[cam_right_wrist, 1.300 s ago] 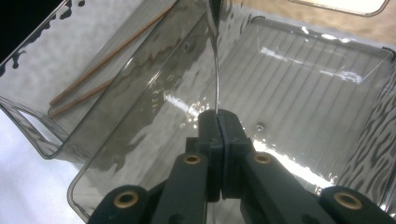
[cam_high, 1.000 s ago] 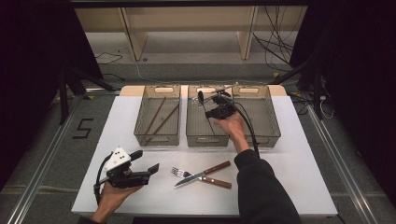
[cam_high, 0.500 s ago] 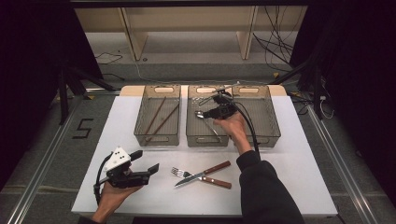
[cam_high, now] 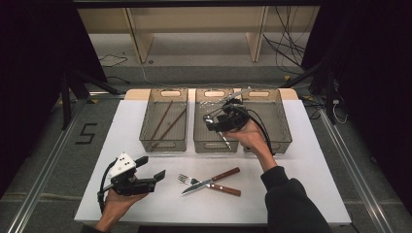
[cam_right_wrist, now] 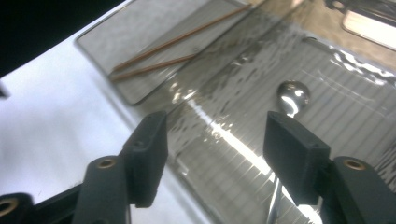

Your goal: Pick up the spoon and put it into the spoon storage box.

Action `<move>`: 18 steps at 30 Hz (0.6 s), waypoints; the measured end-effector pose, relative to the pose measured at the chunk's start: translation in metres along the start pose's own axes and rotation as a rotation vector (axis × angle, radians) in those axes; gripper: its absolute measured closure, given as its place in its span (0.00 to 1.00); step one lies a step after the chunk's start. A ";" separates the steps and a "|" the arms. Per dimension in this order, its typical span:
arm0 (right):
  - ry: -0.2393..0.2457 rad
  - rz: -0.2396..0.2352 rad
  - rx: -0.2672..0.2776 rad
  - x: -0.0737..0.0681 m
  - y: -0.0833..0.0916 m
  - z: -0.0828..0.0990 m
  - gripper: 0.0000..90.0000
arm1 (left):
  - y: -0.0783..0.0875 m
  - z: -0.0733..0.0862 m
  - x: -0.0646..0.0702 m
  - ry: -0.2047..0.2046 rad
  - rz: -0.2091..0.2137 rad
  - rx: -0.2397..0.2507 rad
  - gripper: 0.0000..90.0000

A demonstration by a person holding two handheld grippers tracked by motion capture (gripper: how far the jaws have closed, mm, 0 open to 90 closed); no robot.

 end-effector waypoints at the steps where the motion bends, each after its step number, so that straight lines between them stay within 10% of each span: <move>1: 0.015 -0.005 -0.006 -0.003 0.002 0.002 0.42 | 0.000 0.000 0.000 0.001 0.000 0.002 0.18; 18: 0.246 -0.047 -0.098 -0.039 0.022 0.038 0.34 | 0.000 -0.002 0.001 0.004 0.006 0.010 0.18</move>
Point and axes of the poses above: each handheld gripper's, and its own axes: y roughly backward along the jaws, z roughly out of its underside, x roughly to its right, the point moved 7 cm from there along -y, roughly forward along the jaws, and after that the axes turned 11 degrees about -y, right-handed, at the moved point
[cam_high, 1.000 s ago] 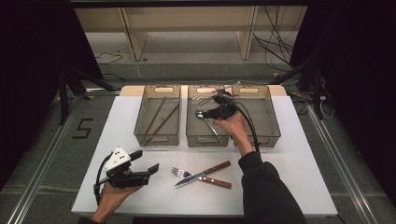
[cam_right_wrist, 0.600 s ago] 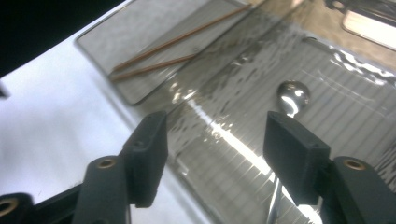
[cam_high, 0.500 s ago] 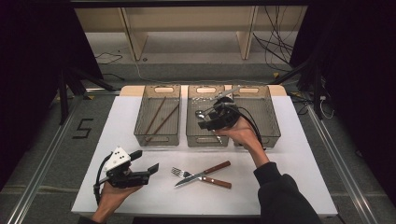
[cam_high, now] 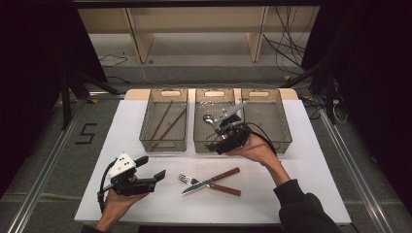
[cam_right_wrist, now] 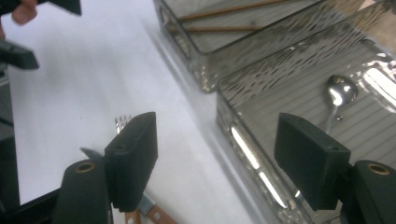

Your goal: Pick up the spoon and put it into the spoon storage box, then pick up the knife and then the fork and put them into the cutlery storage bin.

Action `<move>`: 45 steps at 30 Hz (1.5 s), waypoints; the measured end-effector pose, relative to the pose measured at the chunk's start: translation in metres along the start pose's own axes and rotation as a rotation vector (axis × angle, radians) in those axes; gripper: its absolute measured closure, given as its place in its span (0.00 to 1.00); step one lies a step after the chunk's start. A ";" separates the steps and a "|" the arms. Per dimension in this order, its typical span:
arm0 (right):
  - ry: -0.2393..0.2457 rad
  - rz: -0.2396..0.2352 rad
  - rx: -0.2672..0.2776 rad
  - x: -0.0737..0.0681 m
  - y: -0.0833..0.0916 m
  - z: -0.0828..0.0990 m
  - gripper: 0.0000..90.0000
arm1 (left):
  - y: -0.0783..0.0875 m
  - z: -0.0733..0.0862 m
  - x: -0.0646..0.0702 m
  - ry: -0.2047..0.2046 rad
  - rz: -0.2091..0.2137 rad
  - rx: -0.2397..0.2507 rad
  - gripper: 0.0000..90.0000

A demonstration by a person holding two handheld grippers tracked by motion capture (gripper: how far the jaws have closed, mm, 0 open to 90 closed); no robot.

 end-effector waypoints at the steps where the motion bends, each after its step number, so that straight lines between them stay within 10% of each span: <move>1: 0.008 -0.005 -0.005 -0.002 0.000 0.002 0.34 | 0.000 0.000 0.000 -0.002 0.000 -0.001 0.18; 45: 0.206 0.019 -0.253 -0.012 -0.032 0.062 0.30 | -0.001 -0.001 0.000 0.002 0.008 0.006 0.18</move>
Point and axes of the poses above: each handheld gripper's, and its own axes: y roughly backward along the jaws, z roughly out of its underside, x roughly to its right, the point moved 7 cm from there along -y, roughly forward along the jaws, and after that the axes turned 11 degrees about -y, right-handed, at the moved point
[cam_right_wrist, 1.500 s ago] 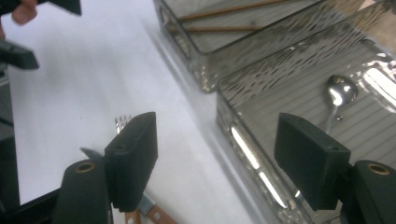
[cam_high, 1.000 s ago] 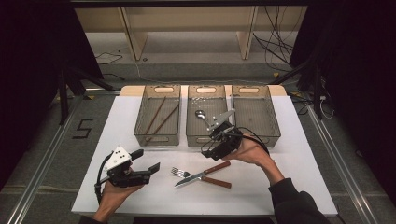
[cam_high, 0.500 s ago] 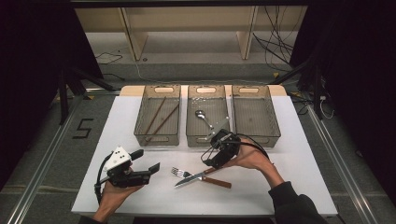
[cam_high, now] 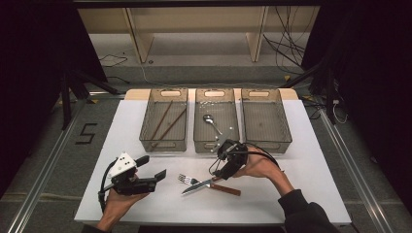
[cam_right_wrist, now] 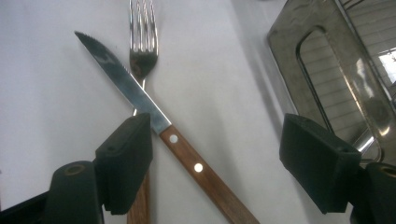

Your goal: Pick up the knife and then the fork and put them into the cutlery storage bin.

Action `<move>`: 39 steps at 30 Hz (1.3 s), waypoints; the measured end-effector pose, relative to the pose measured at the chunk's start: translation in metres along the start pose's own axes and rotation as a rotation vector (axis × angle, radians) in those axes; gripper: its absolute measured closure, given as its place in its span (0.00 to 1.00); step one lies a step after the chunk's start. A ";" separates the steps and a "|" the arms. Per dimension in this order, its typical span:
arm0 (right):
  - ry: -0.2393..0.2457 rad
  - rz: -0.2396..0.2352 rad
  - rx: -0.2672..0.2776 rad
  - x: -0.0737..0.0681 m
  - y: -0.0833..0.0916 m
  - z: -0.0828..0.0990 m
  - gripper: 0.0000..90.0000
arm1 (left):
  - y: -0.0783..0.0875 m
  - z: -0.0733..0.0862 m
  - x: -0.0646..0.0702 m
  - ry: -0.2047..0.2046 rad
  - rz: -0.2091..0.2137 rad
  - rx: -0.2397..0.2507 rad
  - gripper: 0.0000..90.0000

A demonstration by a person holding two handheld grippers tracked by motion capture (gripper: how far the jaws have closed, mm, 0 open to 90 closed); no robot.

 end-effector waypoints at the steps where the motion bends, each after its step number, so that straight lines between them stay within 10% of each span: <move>1: 0.004 0.005 -0.007 0.000 -0.001 0.001 0.30 | 0.000 0.000 0.000 0.000 -0.001 0.001 0.18; 39: 0.224 0.019 -0.235 -0.011 -0.037 0.020 0.63 | 0.002 0.001 -0.001 -0.010 -0.004 -0.006 0.18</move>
Point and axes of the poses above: each handheld gripper's, and its own axes: y roughly backward along the jaws, z roughly out of its underside, x roughly to its right, the point moved 7 cm from there along -y, roughly forward along the jaws, and after that the axes turned 11 degrees about -y, right-handed, at the moved point
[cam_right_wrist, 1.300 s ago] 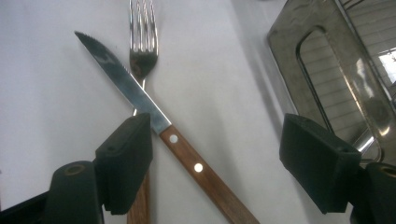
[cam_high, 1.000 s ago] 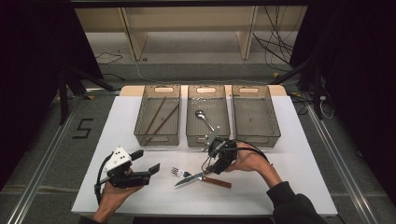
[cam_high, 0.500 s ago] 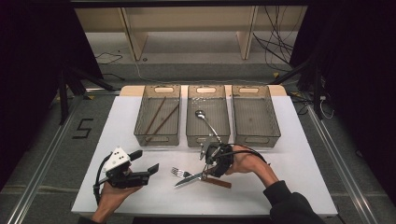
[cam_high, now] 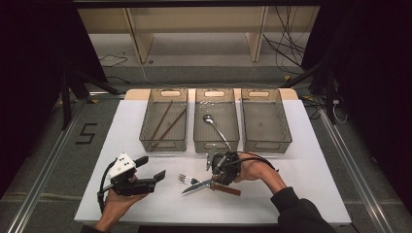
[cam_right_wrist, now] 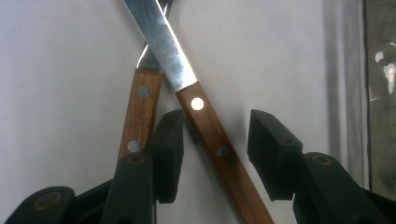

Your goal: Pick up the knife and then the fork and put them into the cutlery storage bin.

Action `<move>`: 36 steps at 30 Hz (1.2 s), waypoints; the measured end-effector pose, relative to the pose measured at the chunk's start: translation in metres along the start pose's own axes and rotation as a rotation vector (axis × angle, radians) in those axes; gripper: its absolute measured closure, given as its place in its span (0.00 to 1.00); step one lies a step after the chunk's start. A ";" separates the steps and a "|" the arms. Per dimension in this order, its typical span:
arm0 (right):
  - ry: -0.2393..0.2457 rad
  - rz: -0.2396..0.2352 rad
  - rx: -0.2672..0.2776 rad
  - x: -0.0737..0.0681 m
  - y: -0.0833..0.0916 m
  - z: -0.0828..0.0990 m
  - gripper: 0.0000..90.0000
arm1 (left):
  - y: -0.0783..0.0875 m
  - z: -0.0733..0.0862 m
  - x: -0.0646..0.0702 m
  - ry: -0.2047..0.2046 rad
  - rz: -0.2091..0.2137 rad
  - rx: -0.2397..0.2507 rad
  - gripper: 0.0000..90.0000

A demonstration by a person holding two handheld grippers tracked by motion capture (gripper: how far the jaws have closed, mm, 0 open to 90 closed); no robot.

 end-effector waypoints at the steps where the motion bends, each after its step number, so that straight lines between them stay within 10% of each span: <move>1: 0.010 0.000 -0.002 0.000 -0.001 0.000 0.64 | 0.000 0.000 0.000 0.001 0.000 0.001 0.18; 24: 0.129 -0.012 -0.008 -0.008 -0.002 -0.002 0.85 | -0.001 0.000 0.001 -0.005 0.002 -0.003 0.18; 36: 0.112 -0.012 0.022 -0.007 0.005 -0.003 0.86 | -0.001 0.000 0.000 -0.005 0.001 -0.002 0.18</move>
Point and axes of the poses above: each handheld gripper's, and its own axes: y roughly backward along the jaws, z roughly out of its underside, x roughly to its right, the point moved 7 cm from there along -y, roughly forward along the jaws, and after that the axes turned 11 degrees about -y, right-handed, at the moved point
